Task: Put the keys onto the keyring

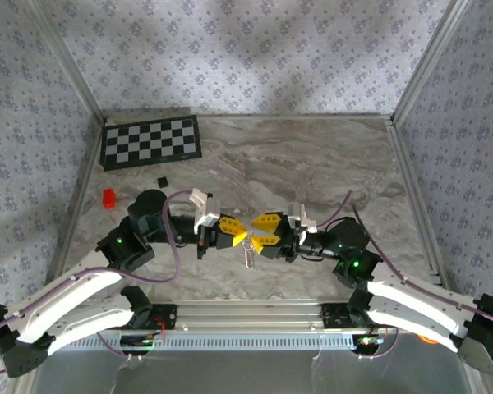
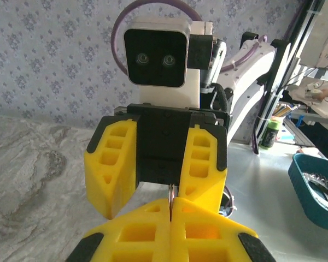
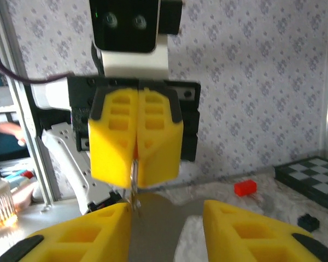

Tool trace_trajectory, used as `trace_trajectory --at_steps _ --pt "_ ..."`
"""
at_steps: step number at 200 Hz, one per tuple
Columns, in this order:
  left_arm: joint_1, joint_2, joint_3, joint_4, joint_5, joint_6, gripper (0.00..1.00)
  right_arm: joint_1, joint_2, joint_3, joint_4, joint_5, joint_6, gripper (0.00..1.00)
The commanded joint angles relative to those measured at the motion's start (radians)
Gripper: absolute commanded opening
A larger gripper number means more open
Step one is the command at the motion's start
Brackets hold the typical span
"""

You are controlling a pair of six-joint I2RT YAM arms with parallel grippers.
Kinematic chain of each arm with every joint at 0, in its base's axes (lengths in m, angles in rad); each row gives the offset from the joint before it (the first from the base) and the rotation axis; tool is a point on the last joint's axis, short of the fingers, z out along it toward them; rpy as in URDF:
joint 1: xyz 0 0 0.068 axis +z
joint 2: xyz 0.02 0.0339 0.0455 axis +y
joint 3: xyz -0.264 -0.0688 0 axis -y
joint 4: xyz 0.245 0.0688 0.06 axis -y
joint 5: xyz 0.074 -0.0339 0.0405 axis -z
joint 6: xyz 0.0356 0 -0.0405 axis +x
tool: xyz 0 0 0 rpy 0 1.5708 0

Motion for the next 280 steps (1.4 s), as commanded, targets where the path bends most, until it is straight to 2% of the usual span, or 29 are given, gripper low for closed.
trace_trajectory --at_steps 1,27,51,91,159,280 --pt "-0.012 0.007 0.078 -0.100 -0.009 0.087 0.00 0.009 -0.052 0.076 -0.262 0.037 -0.117 0.42" --pt "-0.028 0.047 0.125 -0.196 -0.071 0.144 0.00 0.011 -0.065 0.160 -0.539 0.050 -0.224 0.40" --pt "-0.061 0.090 0.171 -0.288 -0.134 0.193 0.00 0.013 -0.097 0.181 -0.626 0.066 -0.248 0.39" --pt "-0.103 0.147 0.240 -0.395 -0.203 0.241 0.00 0.017 -0.148 0.177 -0.681 0.107 -0.270 0.35" --pt "-0.177 0.231 0.312 -0.507 -0.313 0.310 0.00 0.028 -0.156 0.167 -0.681 0.118 -0.275 0.33" --pt "-0.219 0.263 0.343 -0.552 -0.378 0.365 0.00 0.033 -0.113 0.173 -0.697 0.120 -0.278 0.29"
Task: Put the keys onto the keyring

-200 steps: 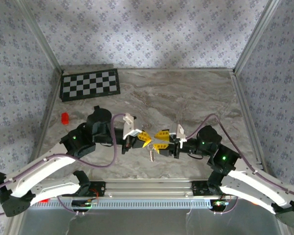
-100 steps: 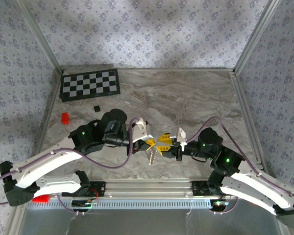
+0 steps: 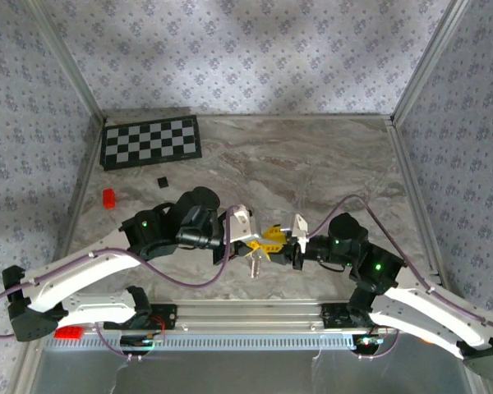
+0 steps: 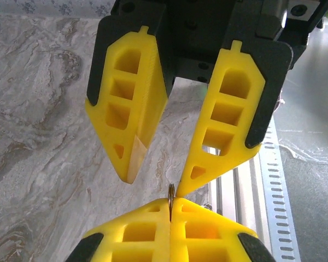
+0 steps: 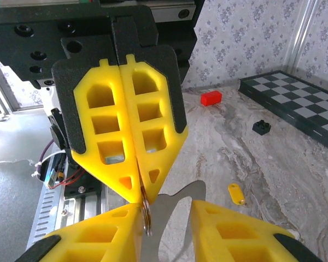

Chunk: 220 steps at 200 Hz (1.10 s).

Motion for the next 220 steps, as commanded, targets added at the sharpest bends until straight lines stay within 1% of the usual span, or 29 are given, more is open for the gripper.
trace_trajectory --at_steps 1,61,86,127,159,189,220 --pt "-0.010 0.008 0.059 -0.008 -0.019 0.035 0.00 0.007 0.003 0.022 -0.015 0.005 -0.014 0.29" --pt "-0.025 0.021 0.074 -0.022 -0.052 0.087 0.00 0.009 0.018 0.019 -0.013 -0.001 -0.021 0.26" --pt "-0.025 0.024 0.083 -0.026 -0.056 0.095 0.00 0.009 0.024 0.019 -0.017 -0.007 -0.025 0.23" --pt "-0.026 0.032 0.088 -0.033 -0.064 0.106 0.00 0.010 0.023 0.024 -0.022 -0.031 -0.028 0.22" --pt "-0.026 0.035 0.091 -0.033 -0.059 0.109 0.00 0.010 0.020 0.017 0.018 -0.054 -0.011 0.20" --pt "-0.027 0.038 0.097 -0.041 -0.056 0.109 0.00 0.010 0.018 0.007 0.048 -0.054 0.000 0.16" --pt "-0.028 0.037 0.097 -0.045 -0.056 0.108 0.00 0.009 0.020 0.001 0.047 -0.046 0.009 0.06"
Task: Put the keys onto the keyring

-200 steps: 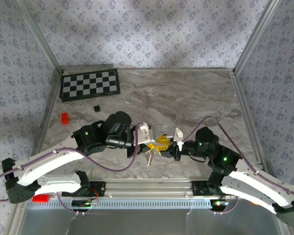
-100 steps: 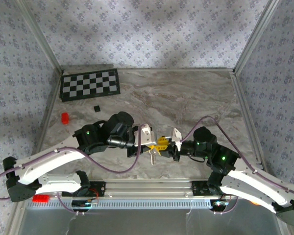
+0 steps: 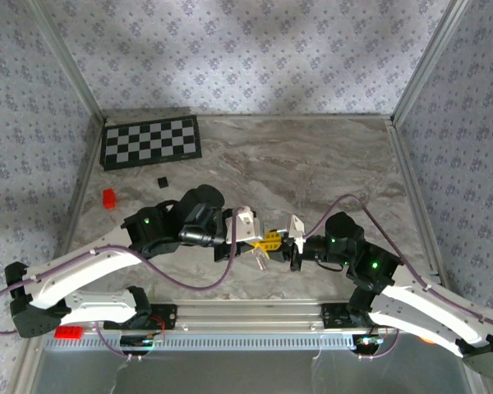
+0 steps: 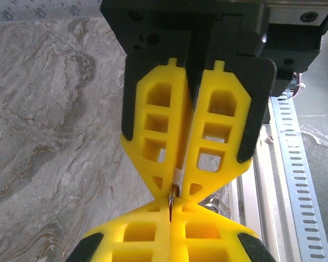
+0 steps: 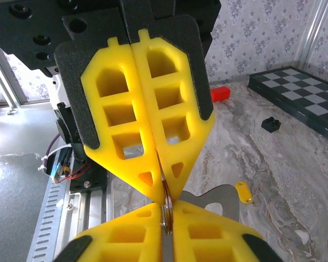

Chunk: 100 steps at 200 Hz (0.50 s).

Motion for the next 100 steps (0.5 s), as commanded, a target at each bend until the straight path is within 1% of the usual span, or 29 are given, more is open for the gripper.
trace_trajectory --at_steps 1,12,39,48,63,71,81,100 --pt "-0.010 0.001 0.033 0.008 0.011 0.018 0.00 0.006 -0.006 0.002 0.036 -0.014 0.014 0.05" --pt "-0.011 0.000 0.031 0.014 0.013 0.015 0.00 0.007 -0.007 0.002 0.025 -0.002 0.014 0.00" --pt "-0.011 -0.015 0.007 0.052 0.020 -0.003 0.00 0.007 -0.015 -0.003 0.026 0.011 0.017 0.00" --pt "-0.011 -0.024 -0.011 0.076 0.027 -0.019 0.06 0.006 -0.021 -0.008 0.038 0.007 0.017 0.00" --pt "-0.011 -0.047 -0.051 0.135 0.031 -0.060 0.24 0.006 -0.033 -0.018 0.059 0.000 0.017 0.00" --pt "-0.011 -0.063 -0.071 0.163 0.030 -0.083 0.30 0.006 -0.040 -0.027 0.075 -0.003 0.020 0.00" --pt "-0.011 -0.090 -0.105 0.211 0.031 -0.119 0.32 0.007 -0.050 -0.039 0.104 -0.012 0.027 0.00" --pt "-0.007 -0.150 -0.173 0.303 0.035 -0.180 0.29 0.006 -0.073 -0.070 0.192 -0.043 0.049 0.00"
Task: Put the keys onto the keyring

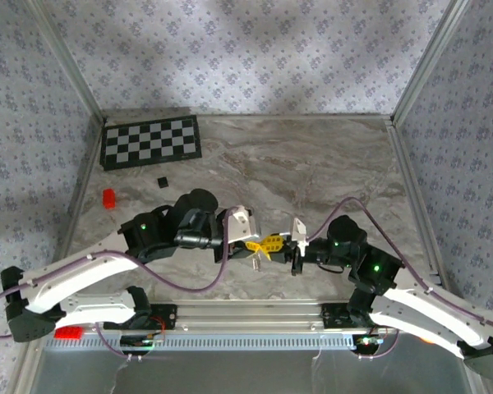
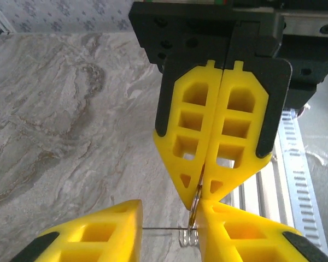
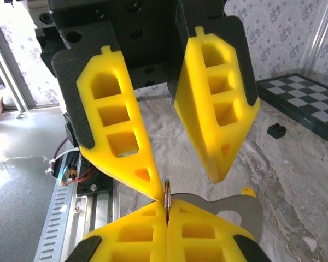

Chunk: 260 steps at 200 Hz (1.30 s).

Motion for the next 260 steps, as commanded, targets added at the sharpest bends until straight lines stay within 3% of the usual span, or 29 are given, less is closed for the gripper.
trace_trajectory --at_steps 1,42,91,169,260 --pt "-0.007 -0.075 -0.057 0.159 0.040 -0.099 0.29 0.002 -0.033 -0.033 0.156 -0.034 0.037 0.00" --pt "0.017 -0.188 -0.136 0.321 0.122 -0.216 0.27 0.002 -0.061 -0.105 0.392 -0.072 0.111 0.00" --pt "0.017 -0.221 -0.151 0.358 0.164 -0.256 0.27 0.001 -0.063 -0.148 0.566 -0.062 0.169 0.00" --pt "0.017 -0.191 -0.177 0.465 0.215 -0.294 0.30 0.002 -0.060 -0.176 0.677 -0.063 0.208 0.00" --pt "0.017 -0.151 -0.177 0.528 0.241 -0.321 0.25 0.004 -0.080 -0.192 0.698 -0.078 0.215 0.00"
